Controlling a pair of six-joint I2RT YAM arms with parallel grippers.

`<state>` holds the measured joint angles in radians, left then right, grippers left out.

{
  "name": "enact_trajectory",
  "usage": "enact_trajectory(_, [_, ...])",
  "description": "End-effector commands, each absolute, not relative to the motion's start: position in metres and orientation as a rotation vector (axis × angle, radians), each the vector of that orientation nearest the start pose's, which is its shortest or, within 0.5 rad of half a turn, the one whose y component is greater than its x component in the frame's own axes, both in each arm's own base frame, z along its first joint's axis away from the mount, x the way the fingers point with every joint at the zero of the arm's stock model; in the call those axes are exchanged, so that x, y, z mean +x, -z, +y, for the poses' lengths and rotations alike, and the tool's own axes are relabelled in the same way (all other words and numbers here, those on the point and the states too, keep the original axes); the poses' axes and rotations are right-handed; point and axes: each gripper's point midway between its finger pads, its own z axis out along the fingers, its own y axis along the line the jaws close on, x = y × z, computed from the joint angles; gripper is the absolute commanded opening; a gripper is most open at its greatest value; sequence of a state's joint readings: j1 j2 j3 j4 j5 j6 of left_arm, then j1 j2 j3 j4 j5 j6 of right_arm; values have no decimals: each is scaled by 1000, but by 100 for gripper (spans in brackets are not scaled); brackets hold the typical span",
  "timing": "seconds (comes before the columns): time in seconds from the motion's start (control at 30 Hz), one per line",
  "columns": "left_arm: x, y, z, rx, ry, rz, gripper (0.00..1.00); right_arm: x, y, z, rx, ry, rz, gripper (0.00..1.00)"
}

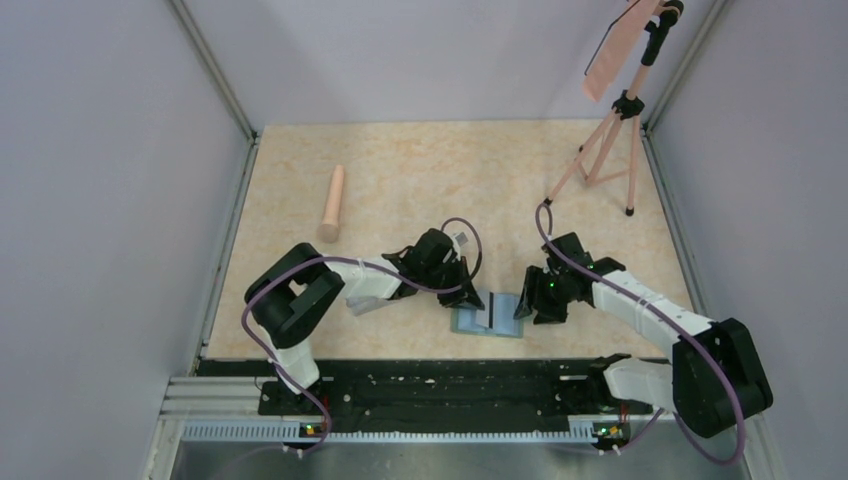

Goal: Put the credit cards into the card holder
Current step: Insert the credit card into the card holder.

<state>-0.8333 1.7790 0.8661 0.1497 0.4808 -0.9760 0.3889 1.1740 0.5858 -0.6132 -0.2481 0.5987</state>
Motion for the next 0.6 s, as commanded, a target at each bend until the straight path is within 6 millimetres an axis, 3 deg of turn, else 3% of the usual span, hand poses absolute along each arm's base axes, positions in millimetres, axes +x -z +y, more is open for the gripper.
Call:
enact_trajectory(0.0, [197, -61, -393, 73, 1366, 2670, 0, 173, -30, 138, 267, -565, 2865, 51])
enact_trajectory(0.17, [189, -57, -392, 42, 1347, 2703, 0, 174, -25, 140, 271, -577, 2870, 47])
enact_trajectory(0.4, [187, -56, -381, 24, 1243, 2736, 0, 175, -22, 139, 273, -572, 2870, 28])
enact_trajectory(0.57, [187, -54, -380, 23, 1228, 2742, 0, 176, -21, 137, 275, -555, 2867, 25])
